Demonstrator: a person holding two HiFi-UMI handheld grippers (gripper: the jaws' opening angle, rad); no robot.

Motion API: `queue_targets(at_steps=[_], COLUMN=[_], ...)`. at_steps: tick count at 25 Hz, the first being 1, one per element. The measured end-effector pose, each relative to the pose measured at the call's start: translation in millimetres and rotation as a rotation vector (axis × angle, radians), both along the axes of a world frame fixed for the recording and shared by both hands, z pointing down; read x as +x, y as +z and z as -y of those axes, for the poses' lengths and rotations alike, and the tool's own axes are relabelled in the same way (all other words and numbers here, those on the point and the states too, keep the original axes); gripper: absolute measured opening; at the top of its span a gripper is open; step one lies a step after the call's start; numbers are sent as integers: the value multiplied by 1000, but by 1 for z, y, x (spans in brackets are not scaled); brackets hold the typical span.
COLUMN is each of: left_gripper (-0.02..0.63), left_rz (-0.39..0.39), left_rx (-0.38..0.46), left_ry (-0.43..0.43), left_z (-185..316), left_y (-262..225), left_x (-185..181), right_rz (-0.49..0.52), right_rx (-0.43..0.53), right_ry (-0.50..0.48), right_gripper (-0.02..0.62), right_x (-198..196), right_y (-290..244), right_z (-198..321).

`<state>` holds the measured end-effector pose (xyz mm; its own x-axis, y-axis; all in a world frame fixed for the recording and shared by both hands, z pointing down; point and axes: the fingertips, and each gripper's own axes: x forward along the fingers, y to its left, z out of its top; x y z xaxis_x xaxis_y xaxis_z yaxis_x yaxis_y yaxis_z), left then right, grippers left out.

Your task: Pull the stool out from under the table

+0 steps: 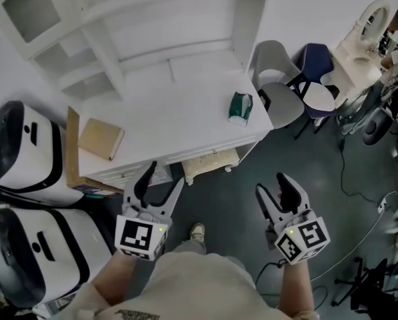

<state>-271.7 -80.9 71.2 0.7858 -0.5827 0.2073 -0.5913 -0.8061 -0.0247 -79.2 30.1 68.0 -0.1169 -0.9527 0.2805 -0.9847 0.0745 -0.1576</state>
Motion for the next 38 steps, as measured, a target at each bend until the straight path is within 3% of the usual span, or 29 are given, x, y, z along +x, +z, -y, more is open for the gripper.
queue_targets(at_steps=[9,28,38], left_gripper=[264,264,264], left_rz=[39,82,108], left_rx=[-15,-40,-77], left_ry=[-24,-282,-365], left_z=[24,18,1], left_y=[13,15,38], left_x=[31,106,103], right_rz=[13,13,56], right_rx=[9,-63,-103], right_ry=[-6,-277,-342], right_gripper=[245,245,242], right_x=[40,134,142], right_y=[12,28,52], right_z=[38,78,82])
